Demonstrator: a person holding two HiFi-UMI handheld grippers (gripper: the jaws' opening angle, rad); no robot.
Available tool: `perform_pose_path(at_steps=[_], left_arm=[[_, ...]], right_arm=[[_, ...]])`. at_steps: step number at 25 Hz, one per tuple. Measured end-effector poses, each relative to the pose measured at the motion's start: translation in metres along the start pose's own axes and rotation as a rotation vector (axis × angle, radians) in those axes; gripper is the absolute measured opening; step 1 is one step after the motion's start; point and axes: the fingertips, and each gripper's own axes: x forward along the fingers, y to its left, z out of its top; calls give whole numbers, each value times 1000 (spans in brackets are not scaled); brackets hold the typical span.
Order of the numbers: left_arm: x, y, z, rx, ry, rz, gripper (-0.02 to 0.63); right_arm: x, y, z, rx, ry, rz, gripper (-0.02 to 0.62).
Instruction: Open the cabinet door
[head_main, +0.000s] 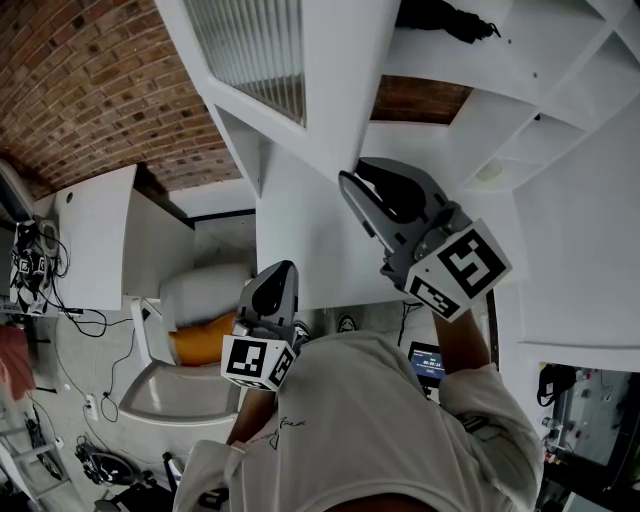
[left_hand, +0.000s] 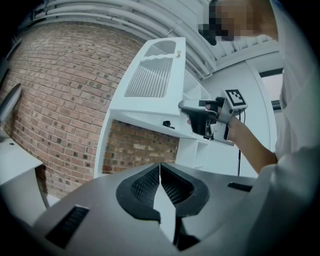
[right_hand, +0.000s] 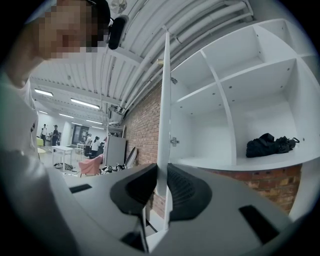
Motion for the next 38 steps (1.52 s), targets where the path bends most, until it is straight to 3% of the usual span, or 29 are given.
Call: perform_pose_path(at_steps=[23,38], left_arm=[[-16,5,1,-1,-15,43,20],[-28,10,2,-13,-30,68,20]], right_arm=[[12,63,5,-9,-32,207,78],[24,92,7,36,-69,275,80]])
